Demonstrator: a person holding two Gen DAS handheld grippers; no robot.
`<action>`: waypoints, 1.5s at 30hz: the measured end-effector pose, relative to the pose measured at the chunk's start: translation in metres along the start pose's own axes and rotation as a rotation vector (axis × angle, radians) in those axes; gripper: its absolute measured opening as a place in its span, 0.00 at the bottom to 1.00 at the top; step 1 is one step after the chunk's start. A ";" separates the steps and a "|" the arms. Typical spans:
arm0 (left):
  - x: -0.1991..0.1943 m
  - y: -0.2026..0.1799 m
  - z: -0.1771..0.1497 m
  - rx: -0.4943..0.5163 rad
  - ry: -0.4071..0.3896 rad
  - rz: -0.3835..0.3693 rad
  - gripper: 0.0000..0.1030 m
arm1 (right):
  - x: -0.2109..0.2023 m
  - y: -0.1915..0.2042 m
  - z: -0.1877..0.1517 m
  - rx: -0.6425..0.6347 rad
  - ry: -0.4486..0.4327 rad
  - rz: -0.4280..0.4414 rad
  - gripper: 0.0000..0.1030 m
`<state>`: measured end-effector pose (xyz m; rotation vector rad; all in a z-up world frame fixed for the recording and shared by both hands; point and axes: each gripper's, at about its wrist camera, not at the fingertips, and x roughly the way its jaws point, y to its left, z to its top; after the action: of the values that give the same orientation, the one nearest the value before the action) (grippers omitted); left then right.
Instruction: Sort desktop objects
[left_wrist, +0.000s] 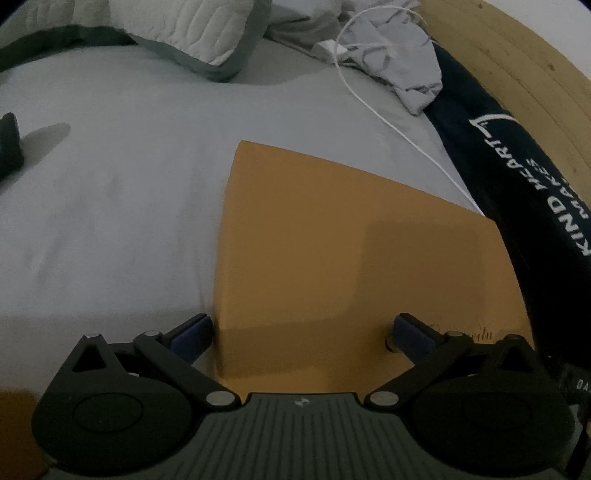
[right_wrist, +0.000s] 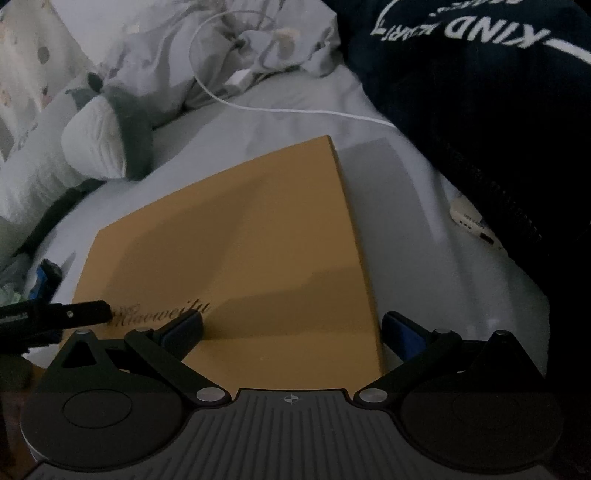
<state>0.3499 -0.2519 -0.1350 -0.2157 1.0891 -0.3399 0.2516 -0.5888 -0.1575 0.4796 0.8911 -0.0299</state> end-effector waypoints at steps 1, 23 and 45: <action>0.000 -0.001 0.000 -0.003 -0.002 0.003 1.00 | 0.000 0.001 0.000 0.001 -0.001 -0.005 1.00; -0.082 -0.034 0.005 0.009 -0.086 0.024 1.00 | -0.084 0.040 0.004 0.010 -0.044 -0.038 1.00; -0.228 -0.050 -0.012 0.034 -0.236 -0.010 1.00 | -0.236 0.117 -0.001 -0.079 -0.197 -0.015 1.00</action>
<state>0.2358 -0.2130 0.0653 -0.2253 0.8495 -0.3329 0.1274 -0.5239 0.0656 0.3888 0.7002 -0.0542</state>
